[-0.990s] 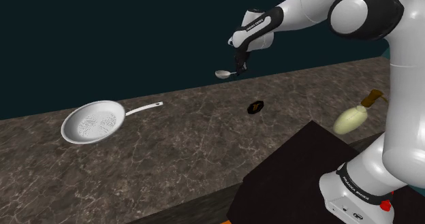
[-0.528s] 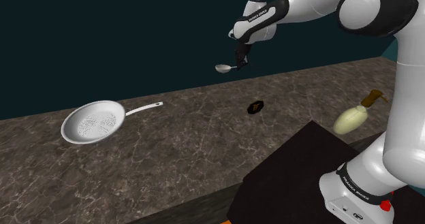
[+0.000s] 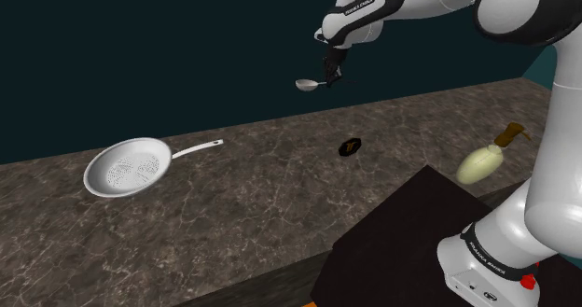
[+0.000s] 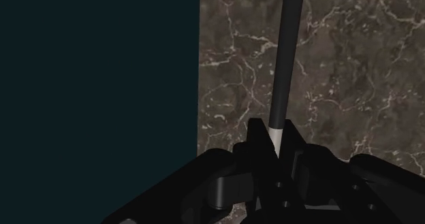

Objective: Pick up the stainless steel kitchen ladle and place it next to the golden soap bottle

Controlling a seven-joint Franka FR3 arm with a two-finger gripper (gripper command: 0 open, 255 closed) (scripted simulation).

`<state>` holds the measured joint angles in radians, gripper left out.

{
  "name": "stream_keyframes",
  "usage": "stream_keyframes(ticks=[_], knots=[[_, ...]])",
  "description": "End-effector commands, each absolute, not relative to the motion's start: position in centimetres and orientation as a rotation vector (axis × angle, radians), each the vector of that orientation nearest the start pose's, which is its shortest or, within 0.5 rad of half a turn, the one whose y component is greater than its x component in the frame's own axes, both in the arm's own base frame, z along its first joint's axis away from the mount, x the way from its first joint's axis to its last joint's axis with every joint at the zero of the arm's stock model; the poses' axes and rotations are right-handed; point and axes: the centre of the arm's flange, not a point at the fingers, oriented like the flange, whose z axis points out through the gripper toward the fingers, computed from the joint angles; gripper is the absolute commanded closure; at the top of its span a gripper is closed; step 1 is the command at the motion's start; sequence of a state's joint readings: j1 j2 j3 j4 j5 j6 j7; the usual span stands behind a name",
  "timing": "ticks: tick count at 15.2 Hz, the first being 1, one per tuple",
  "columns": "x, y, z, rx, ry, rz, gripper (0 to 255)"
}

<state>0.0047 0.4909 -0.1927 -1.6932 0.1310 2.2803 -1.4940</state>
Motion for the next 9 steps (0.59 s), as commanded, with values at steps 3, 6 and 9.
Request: stream_keyframes(ticks=[3,6,9], knots=[[67.1,-11.1,34.9,-2.599,-1.881,-0.132,255],[67.1,-11.1,36.5,-2.599,-1.881,-0.132,255],[67.1,-11.1,38.1,-2.599,-1.881,-0.132,255]])
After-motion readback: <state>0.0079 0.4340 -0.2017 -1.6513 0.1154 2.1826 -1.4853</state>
